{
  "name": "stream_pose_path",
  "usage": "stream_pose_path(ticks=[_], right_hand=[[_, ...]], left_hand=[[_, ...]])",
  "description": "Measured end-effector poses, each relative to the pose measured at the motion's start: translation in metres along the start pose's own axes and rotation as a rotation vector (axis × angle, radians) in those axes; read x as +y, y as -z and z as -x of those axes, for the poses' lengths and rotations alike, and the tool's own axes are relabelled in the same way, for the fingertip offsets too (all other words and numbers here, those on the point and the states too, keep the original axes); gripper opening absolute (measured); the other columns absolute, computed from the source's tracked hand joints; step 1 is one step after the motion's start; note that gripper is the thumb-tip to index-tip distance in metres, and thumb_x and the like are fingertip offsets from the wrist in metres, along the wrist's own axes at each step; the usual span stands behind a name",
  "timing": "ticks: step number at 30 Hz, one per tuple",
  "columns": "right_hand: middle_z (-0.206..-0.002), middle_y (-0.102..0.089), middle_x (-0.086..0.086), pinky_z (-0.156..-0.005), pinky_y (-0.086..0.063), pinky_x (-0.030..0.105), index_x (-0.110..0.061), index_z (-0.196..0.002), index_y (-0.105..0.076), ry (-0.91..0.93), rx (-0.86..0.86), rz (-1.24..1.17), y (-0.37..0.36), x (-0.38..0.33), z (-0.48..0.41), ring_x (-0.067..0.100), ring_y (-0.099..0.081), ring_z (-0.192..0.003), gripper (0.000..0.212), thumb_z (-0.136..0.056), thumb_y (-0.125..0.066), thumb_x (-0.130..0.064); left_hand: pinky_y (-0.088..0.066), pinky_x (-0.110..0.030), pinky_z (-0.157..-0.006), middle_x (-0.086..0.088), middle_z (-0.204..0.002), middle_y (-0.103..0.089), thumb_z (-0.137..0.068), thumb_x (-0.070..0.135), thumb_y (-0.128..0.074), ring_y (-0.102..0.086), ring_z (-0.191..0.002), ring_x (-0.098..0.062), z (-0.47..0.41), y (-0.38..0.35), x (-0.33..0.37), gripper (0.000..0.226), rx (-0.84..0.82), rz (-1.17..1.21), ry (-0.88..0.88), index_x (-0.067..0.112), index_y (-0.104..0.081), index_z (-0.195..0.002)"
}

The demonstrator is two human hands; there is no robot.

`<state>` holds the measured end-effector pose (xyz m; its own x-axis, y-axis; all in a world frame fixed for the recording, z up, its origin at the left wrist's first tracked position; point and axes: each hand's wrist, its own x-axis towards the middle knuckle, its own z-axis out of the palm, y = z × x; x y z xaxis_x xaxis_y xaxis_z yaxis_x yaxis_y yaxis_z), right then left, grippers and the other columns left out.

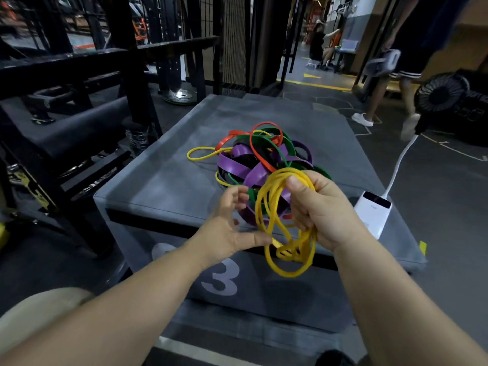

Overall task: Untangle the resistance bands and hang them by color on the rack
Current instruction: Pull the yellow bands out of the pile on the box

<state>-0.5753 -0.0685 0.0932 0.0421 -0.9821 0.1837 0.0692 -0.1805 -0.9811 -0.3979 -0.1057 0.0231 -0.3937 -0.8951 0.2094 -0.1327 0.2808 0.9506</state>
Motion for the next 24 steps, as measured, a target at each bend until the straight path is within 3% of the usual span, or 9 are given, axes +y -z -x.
stream_pose_path(ticks=[2, 4, 7, 9, 12, 16, 18, 21, 24], right_hand=[[-0.044, -0.034, -0.003, -0.037, -0.022, 0.021, -0.027, -0.064, -0.063, -0.020, -0.048, 0.006, -0.004, -0.001, 0.001, 0.010, -0.027, -0.034, 0.019, -0.081, -0.063, -0.035], [-0.043, -0.036, -0.003, -0.036, -0.024, 0.020, -0.014, -0.075, -0.063, -0.033, -0.093, 0.030, -0.008, -0.001, 0.003, 0.009, -0.028, -0.033, 0.019, -0.081, -0.061, -0.032], [-0.042, -0.039, -0.003, -0.036, -0.030, 0.021, 0.004, -0.086, -0.056, -0.051, -0.124, 0.090, -0.014, 0.000, 0.004, 0.009, -0.032, -0.032, 0.039, -0.080, -0.062, -0.034], [-0.042, -0.039, -0.003, -0.035, -0.030, 0.020, 0.002, -0.081, -0.054, -0.064, -0.136, 0.061, -0.018, 0.001, 0.005, 0.008, -0.032, -0.031, 0.035, -0.080, -0.062, -0.033], [-0.043, -0.036, -0.002, -0.034, -0.029, 0.018, -0.006, -0.075, -0.050, -0.099, -0.128, -0.018, -0.021, 0.001, 0.006, 0.008, -0.030, -0.031, 0.027, -0.079, -0.061, -0.030], [-0.044, -0.035, -0.003, -0.036, -0.028, 0.019, -0.010, -0.074, -0.056, -0.108, -0.063, -0.043, -0.017, 0.003, 0.002, 0.009, -0.028, -0.034, 0.022, -0.078, -0.064, -0.030], [-0.046, -0.035, -0.005, -0.037, -0.028, 0.019, -0.011, -0.075, -0.060, -0.111, -0.023, -0.063, -0.011, 0.000, -0.001, 0.009, -0.027, -0.036, 0.018, -0.077, -0.066, -0.028], [-0.053, -0.038, 0.002, -0.039, -0.028, 0.020, -0.008, -0.078, -0.060, -0.108, 0.025, -0.047, 0.003, -0.002, -0.004, 0.008, -0.029, -0.037, 0.019, -0.074, -0.068, -0.024], [-0.053, -0.039, 0.004, -0.043, -0.032, 0.022, -0.007, -0.077, -0.063, -0.096, 0.048, -0.016, 0.015, -0.002, -0.006, 0.010, -0.032, -0.039, 0.017, -0.073, -0.071, -0.022]], left_hand=[[-0.035, -0.010, -0.100, 0.014, -0.137, -0.028, -0.038, 0.076, -0.078, -0.032, -0.129, 0.002, 0.003, -0.001, 0.007, 0.111, -0.012, -0.019, -0.103, 0.044, -0.023, -0.129], [-0.029, -0.011, -0.108, 0.018, -0.145, -0.021, -0.041, 0.076, -0.077, -0.024, -0.138, 0.002, 0.006, -0.001, 0.014, 0.116, -0.054, 0.006, -0.164, 0.048, -0.013, -0.134], [-0.037, -0.015, -0.105, 0.031, -0.131, -0.044, -0.047, 0.054, -0.089, -0.041, -0.131, 0.002, 0.008, -0.001, 0.021, 0.115, -0.139, 0.036, -0.169, 0.054, -0.012, -0.133], [-0.046, -0.025, -0.100, 0.019, -0.120, -0.060, -0.055, 0.033, -0.091, -0.056, -0.118, -0.006, 0.005, -0.002, 0.018, 0.102, -0.140, 0.058, -0.107, 0.049, -0.027, -0.132], [-0.051, -0.049, -0.094, -0.014, -0.105, -0.070, -0.066, 0.028, -0.082, -0.066, -0.102, -0.030, 0.005, -0.003, 0.014, 0.058, -0.154, 0.137, 0.013, 0.015, -0.057, -0.117], [-0.053, -0.025, -0.072, -0.001, -0.070, -0.067, -0.069, 0.013, -0.063, -0.065, -0.072, -0.014, 0.008, -0.005, 0.011, 0.014, -0.108, 0.222, 0.081, 0.012, -0.062, -0.083], [-0.050, -0.022, -0.066, 0.007, -0.063, -0.061, -0.070, 0.010, -0.059, -0.060, -0.064, -0.008, 0.008, -0.004, 0.010, 0.012, -0.111, 0.272, 0.123, 0.014, -0.059, -0.082], [-0.044, -0.021, -0.063, 0.009, -0.066, -0.055, -0.082, 0.001, -0.061, -0.051, -0.064, -0.007, 0.007, -0.001, 0.002, 0.019, -0.147, 0.144, 0.169, 0.020, -0.060, -0.083], [-0.043, -0.018, -0.065, 0.011, -0.067, -0.059, -0.087, -0.005, -0.059, -0.054, -0.067, -0.005, 0.006, 0.000, -0.001, 0.025, -0.185, 0.082, 0.196, 0.019, -0.059, -0.080]])
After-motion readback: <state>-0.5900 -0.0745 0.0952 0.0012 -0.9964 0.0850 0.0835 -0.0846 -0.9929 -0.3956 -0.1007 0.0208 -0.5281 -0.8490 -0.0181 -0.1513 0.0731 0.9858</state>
